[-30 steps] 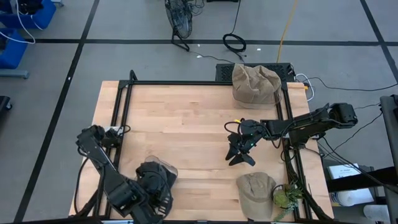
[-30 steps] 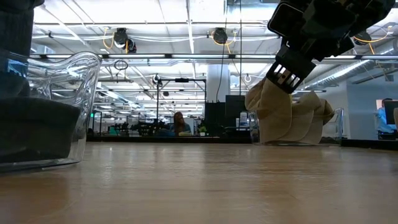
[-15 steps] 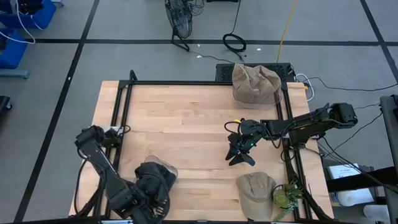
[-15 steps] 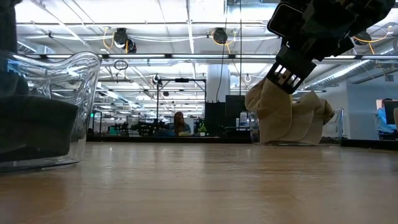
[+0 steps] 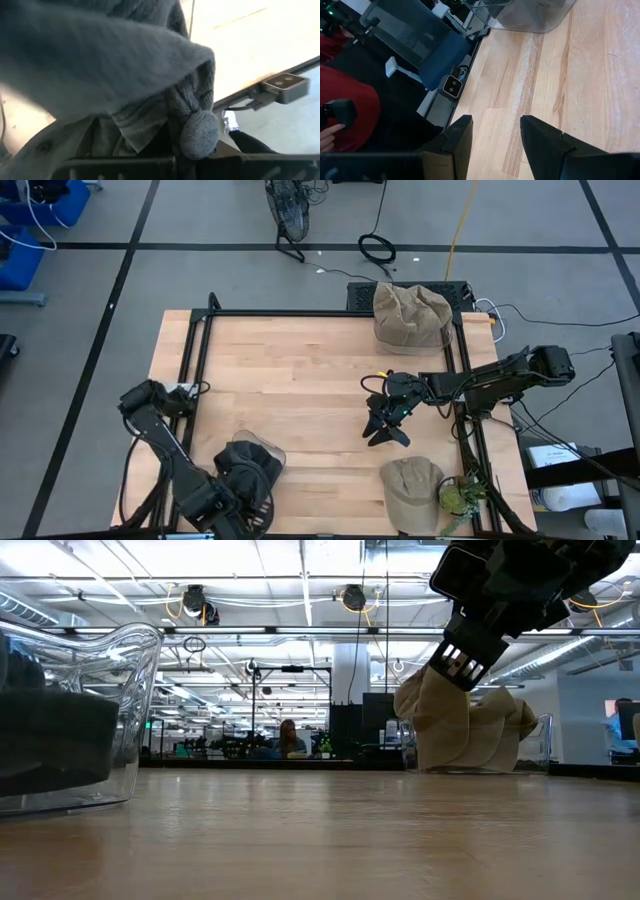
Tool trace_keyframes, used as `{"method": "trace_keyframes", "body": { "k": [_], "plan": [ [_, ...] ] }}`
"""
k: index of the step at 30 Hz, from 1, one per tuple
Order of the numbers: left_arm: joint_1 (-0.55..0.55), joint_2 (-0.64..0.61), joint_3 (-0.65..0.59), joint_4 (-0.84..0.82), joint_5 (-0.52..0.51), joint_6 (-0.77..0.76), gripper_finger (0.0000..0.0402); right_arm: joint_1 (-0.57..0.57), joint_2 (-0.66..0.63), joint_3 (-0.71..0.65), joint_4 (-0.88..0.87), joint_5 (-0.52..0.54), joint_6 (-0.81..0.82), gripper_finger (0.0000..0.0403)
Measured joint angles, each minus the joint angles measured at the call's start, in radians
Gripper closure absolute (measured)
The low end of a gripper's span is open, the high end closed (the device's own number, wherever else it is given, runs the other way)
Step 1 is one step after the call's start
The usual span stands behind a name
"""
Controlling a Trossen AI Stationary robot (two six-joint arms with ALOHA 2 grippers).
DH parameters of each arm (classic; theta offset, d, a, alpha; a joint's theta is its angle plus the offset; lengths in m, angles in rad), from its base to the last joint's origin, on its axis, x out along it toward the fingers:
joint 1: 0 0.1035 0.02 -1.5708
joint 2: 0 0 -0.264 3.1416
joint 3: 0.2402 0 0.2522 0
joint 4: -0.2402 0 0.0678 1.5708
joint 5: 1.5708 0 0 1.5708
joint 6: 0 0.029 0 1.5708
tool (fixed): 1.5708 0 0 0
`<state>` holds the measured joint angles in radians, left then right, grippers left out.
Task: Pick & Place hat
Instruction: Put the black cap into the bottom transparent bin
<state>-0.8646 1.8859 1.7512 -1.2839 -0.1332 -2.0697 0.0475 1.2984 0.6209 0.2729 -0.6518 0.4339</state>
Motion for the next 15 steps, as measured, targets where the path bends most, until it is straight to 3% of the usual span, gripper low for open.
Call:
{"method": "trace_keyframes", "body": {
  "k": [6, 12, 15],
  "plan": [
    [0.000, -0.039, 0.001, -0.026, -0.045, 0.002, 0.0378, 0.000, 0.000, 0.000, 0.003, 0.000, 0.000, 0.0252],
    [-0.001, -0.040, 0.001, -0.038, -0.025, 0.040, 0.0396, 0.000, 0.000, 0.000, 0.007, 0.001, 0.001, 0.0252],
    [-0.002, -0.040, 0.001, -0.046, -0.033, 0.042, 0.0386, 0.000, 0.000, 0.000, 0.007, 0.001, 0.001, 0.0252]
  ]
}}
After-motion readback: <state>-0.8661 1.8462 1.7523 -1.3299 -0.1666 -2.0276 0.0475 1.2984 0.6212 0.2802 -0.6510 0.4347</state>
